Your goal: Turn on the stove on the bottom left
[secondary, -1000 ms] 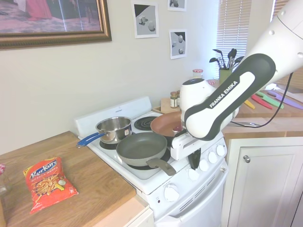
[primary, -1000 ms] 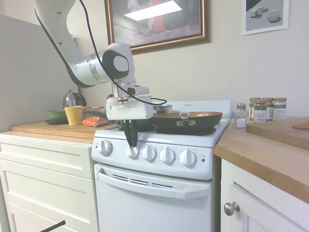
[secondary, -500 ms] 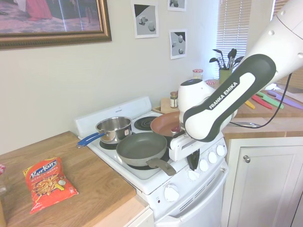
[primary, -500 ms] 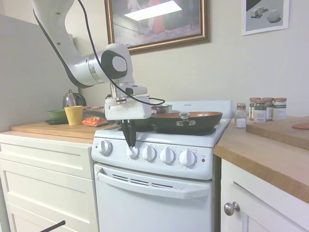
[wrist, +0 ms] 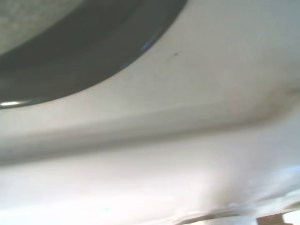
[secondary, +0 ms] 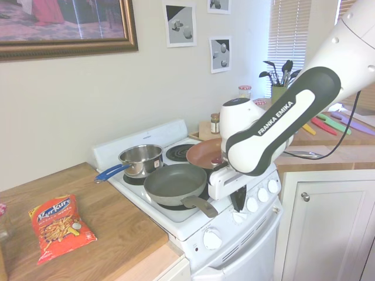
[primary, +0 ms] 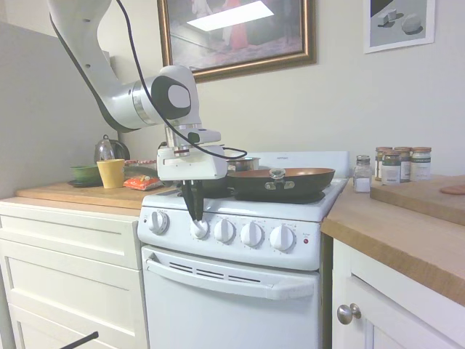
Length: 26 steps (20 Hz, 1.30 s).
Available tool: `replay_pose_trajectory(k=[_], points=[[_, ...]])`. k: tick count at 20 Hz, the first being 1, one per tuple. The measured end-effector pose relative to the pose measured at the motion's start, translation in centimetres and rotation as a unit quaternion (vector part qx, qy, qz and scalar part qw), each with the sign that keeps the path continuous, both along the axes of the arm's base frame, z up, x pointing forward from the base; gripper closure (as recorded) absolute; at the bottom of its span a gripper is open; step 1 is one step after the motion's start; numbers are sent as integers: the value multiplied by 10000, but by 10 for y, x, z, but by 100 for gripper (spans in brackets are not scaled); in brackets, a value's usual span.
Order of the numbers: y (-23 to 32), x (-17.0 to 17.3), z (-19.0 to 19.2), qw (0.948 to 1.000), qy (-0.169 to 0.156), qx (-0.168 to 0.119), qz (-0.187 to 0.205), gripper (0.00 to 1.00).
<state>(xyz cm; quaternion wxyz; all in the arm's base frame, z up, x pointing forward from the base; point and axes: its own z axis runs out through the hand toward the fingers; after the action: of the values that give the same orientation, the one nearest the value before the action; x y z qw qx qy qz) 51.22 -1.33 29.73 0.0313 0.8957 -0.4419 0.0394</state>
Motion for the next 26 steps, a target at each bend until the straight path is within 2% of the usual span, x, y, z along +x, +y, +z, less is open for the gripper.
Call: replay_pose_trajectory(k=[18,26], points=[[6,-1,-22,9997,195,131,-96,100],[9,-1,-28,9997,233,25,-53,100]])
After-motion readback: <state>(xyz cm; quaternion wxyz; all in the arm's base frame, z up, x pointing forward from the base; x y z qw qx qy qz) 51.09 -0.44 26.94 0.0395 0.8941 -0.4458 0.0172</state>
